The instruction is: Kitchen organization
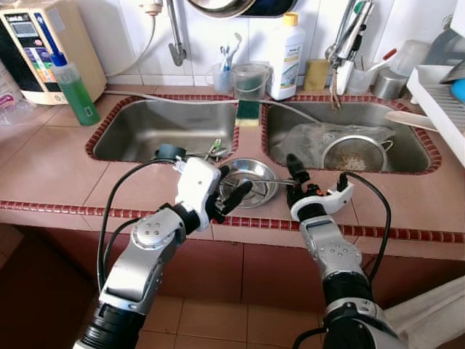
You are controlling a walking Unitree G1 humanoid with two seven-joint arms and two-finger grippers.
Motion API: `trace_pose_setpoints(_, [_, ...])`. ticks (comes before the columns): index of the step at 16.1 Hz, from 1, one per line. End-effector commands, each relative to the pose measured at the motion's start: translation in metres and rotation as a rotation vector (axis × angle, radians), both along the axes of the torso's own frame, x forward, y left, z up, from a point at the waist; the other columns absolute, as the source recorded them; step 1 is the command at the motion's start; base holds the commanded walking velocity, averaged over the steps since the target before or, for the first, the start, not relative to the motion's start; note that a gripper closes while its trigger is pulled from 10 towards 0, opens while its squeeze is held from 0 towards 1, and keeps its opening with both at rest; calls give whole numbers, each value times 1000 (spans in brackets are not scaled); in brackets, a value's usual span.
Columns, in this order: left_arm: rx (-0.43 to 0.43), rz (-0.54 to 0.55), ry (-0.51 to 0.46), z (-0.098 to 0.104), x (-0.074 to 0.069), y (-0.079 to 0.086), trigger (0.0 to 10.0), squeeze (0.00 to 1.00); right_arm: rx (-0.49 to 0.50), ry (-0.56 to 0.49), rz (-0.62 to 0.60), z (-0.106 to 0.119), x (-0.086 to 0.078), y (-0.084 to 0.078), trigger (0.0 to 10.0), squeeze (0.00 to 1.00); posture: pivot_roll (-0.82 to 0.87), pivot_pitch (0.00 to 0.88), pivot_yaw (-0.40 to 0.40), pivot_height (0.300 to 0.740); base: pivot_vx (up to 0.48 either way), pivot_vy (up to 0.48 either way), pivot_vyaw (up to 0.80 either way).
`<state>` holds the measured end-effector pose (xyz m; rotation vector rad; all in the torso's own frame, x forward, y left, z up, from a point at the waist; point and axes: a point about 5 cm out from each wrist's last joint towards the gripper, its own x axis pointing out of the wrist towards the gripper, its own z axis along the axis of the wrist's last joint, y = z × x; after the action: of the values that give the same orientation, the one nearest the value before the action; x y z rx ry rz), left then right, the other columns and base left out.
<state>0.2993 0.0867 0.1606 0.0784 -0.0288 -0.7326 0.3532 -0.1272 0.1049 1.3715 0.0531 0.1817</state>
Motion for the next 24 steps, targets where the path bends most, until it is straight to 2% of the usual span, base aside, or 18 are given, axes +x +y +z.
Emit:
trace_pose_setpoints(1, [14,4,-13,3,1,0,10000,0,14,-34,4,6,0,2,0,0,-164,35,55,736,0,0,0])
trace_pose_setpoints(3, [14,4,-12,3,1,0,10000,0,17,-78,15,12,0,4,0,0,-164,35,55,736,0,0,0])
trace_pose_setpoints(6, [13,4,-12,3,1,0,10000,0,31,-78,14,12,-1,4,0,0,-166,34,55,736,0,0,0])
trace_pose_setpoints(7, [13,4,-12,4,1,0,10000,0,48,-44,2,8,-1,2,0,0,-166,34,55,736,0,0,0])
trace_pose_setpoints(9, [14,4,-11,4,1,0,10000,0,8,193,-34,-24,-3,-3,0,0,-162,35,54,736,0,0,0])
trace_pose_setpoints(11, [14,5,-11,4,1,0,10000,0,27,188,-44,-23,-3,-3,0,0,-163,35,56,736,0,0,0])
trace_pose_setpoints(17, [15,3,-11,4,1,0,10000,0,-5,147,-40,-15,1,-2,0,0,-163,35,56,736,0,0,0])
trace_pose_setpoints(18, [16,4,-11,4,1,0,10000,0,-22,155,-40,-16,1,-3,8235,0,-162,36,56,736,0,0,0])
trace_pose_setpoints(19, [16,5,-11,4,1,0,10000,0,-32,159,-39,-16,0,-3,8235,0,-162,36,56,736,0,0,0])
trace_pose_setpoints(20, [16,6,-10,4,1,0,10000,0,-48,160,-47,-17,0,-4,10000,0,-161,36,55,736,0,0,0])
trace_pose_setpoints(23, [16,8,-10,3,1,1,10000,0,-181,155,-98,-15,-3,-13,10000,0,-163,37,55,736,0,0,0])
trace_pose_setpoints(24, [16,6,-9,3,1,1,10000,0,-291,117,-149,-9,-5,-20,10000,0,-167,35,55,736,0,0,0])
